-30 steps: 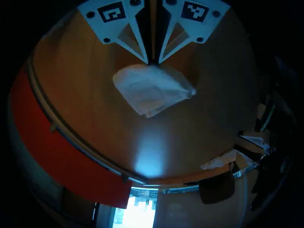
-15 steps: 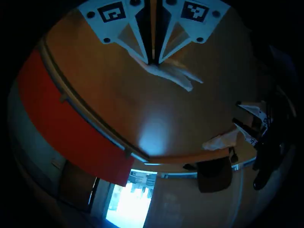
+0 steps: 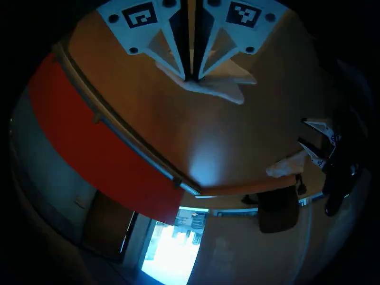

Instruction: Fold towel

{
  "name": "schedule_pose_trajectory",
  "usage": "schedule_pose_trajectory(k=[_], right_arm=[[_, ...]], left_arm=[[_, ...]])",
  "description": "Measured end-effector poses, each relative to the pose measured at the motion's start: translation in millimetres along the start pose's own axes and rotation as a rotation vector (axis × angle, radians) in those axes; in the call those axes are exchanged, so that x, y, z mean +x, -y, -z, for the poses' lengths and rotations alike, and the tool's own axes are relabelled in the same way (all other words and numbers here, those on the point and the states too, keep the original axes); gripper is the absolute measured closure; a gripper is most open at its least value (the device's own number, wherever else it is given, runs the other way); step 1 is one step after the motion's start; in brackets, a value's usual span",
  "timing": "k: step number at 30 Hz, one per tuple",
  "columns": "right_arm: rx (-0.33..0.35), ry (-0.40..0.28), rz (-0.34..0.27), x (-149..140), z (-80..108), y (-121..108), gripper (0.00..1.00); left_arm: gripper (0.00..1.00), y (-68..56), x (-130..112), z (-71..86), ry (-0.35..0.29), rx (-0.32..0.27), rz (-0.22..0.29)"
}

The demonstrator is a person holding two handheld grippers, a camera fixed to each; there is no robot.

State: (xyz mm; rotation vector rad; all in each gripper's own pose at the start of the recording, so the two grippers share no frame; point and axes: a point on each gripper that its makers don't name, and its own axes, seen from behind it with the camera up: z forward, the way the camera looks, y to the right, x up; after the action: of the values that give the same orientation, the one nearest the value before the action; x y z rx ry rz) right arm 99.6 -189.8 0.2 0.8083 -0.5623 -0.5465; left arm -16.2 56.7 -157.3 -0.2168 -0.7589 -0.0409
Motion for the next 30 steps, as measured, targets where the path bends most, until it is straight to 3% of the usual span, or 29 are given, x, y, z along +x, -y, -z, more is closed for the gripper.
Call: schedule_pose_trajectory(k=[12,30], right_arm=[[-0.071,0.025,-0.029,-18.3,27.4,-60.8,0.97],[-0.161,0.089,-0.109,-68.3,67.0,-150.1,0.97]], left_arm=[[0.05,-6.1,3.3,-4.5,0.005,-0.011,-0.013],[0.05,-13.5,2.6,-9.0,0.027,-0.003,-0.021]])
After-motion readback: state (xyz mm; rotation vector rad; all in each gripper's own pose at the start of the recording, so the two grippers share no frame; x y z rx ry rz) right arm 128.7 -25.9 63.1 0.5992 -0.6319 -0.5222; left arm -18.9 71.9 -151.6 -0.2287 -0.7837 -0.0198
